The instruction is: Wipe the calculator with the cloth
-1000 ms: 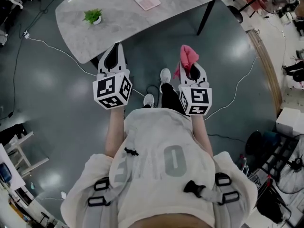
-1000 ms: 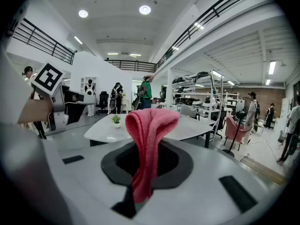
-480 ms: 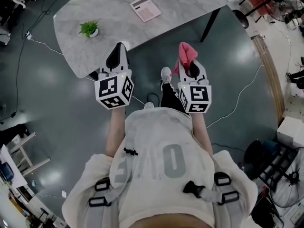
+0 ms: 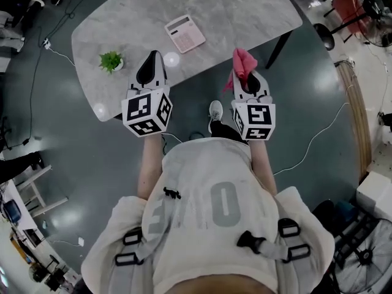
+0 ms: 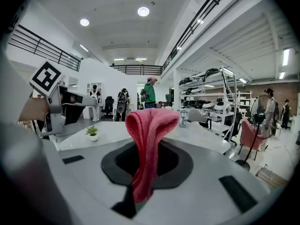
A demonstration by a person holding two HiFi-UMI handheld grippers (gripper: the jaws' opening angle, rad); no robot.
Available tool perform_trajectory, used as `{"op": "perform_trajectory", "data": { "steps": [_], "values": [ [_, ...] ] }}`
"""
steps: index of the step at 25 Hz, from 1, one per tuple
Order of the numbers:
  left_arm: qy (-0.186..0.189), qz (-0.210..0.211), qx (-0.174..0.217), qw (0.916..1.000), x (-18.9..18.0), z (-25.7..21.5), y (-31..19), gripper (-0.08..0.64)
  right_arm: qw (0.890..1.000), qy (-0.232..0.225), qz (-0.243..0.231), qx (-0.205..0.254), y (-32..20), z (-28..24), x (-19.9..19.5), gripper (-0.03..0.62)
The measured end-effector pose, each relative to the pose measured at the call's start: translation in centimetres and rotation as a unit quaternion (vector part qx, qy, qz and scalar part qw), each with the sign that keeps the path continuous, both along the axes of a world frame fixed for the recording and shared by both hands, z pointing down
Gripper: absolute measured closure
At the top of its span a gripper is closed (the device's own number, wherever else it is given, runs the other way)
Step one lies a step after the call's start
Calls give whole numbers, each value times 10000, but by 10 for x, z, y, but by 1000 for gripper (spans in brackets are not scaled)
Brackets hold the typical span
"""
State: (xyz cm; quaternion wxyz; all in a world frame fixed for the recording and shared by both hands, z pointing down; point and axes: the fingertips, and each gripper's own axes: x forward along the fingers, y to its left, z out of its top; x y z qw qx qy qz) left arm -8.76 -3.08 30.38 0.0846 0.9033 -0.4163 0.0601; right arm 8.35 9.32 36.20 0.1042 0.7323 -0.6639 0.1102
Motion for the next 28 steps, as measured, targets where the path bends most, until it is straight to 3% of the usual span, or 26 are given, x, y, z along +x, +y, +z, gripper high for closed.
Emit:
{"op": "perform_trajectory", "data": {
  "steps": [11,18,28],
  "values": [
    [-108,-354,105,9993,74,-9,-37,538,9993,-76,-355,-86,-61,4,92,537],
    [-162,-670,34,9976,63,-3,-54,538,9982,-144,-576,-15,-82,4,89,537],
    [-48,-641,120,9979,73,-10,-66,538,9975,-81,-699,-22,-96,-5,89,537]
  ]
}}
